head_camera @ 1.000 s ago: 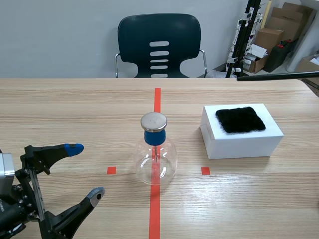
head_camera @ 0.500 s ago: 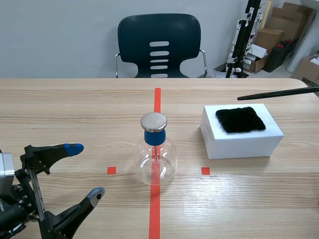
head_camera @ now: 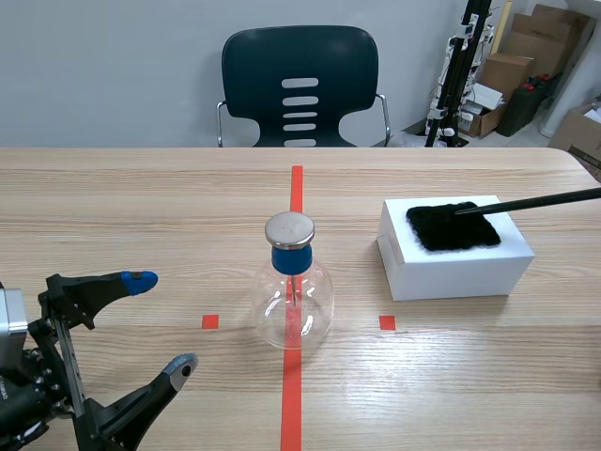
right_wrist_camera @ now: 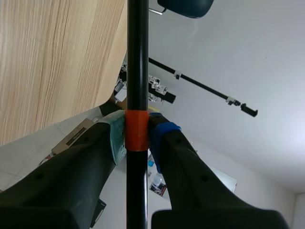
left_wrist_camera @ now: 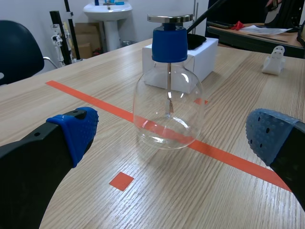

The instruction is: Do the electroscope experiment. rub the rod on the fur

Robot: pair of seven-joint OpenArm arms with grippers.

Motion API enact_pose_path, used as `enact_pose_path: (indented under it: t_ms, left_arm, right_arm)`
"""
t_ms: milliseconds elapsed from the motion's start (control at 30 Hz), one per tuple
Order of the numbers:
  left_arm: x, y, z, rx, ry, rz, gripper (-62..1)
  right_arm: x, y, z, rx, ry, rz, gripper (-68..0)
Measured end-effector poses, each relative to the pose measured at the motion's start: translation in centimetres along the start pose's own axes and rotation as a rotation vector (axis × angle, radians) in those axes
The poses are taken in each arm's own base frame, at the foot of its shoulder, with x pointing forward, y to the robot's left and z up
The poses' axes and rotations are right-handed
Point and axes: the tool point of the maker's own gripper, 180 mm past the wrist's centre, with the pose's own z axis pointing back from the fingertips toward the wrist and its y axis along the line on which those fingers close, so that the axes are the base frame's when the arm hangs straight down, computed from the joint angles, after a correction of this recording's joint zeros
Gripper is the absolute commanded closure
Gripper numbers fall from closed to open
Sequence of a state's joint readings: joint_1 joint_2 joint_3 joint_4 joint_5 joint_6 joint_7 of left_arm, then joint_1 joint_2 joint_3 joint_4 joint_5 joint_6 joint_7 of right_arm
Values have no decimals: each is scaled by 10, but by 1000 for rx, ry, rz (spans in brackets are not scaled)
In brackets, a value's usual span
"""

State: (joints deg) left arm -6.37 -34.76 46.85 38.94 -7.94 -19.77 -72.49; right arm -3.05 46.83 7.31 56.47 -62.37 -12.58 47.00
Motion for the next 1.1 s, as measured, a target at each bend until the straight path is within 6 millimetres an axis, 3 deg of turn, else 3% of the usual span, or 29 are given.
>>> enact_pose_path:
  t_ms: [500,933,1100]
  left_arm:
    - [0,0,0,0,0,0,-623]
    - [0,0,0,0,0,0,-623]
    - [0,0,0,0,0,0,-623]
  right_arm:
    - [3,6,0,36,-14,-15,-4]
    - [33,9,-15,3,-76,-54,-4]
    - [25,23,6,55,-76,-47,-4]
